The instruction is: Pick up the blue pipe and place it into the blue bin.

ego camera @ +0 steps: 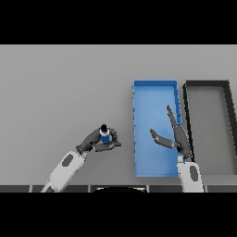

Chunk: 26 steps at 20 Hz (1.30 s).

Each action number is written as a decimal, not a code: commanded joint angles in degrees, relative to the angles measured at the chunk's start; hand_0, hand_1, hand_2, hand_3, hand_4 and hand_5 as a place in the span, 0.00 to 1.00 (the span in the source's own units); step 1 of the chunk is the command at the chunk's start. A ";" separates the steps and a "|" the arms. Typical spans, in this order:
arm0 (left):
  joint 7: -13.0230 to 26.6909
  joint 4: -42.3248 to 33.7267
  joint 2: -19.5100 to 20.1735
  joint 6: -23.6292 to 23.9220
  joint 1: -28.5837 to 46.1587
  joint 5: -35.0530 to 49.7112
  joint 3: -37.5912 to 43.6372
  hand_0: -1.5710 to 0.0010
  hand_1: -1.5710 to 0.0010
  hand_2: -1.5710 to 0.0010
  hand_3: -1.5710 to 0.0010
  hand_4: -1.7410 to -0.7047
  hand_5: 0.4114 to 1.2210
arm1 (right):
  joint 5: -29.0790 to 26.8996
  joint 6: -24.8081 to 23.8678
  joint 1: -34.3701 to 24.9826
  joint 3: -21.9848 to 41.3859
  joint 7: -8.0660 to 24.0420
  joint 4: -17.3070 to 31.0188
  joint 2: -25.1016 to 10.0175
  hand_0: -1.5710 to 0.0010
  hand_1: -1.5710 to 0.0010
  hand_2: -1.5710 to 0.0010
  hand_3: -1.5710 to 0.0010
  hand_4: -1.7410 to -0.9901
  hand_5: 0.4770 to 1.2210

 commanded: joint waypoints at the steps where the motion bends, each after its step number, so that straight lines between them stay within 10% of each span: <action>1: 0.30 -0.91 -0.33 0.09 0.71 -0.19 -0.54 0.38 0.30 0.26 0.29 0.18 0.78 | 0.16 -0.15 0.28 -0.03 -0.12 -0.08 -0.05 1.00 1.00 1.00 1.00 0.74 0.11; 9: -2.98 -2.77 -0.56 2.37 1.37 -2.91 -2.34 0.06 0.05 0.04 0.05 0.23 0.96 | 0.43 -0.40 0.24 -0.26 0.39 -0.17 -0.38 1.00 1.00 1.00 1.00 0.77 0.11; 26: 2.06 -12.48 -4.49 -1.40 -2.30 -3.56 -0.39 0.00 0.00 0.00 0.00 0.26 1.00 | 2.77 -0.84 0.13 0.36 -0.69 0.04 -1.33 1.00 1.00 1.00 1.00 0.82 0.14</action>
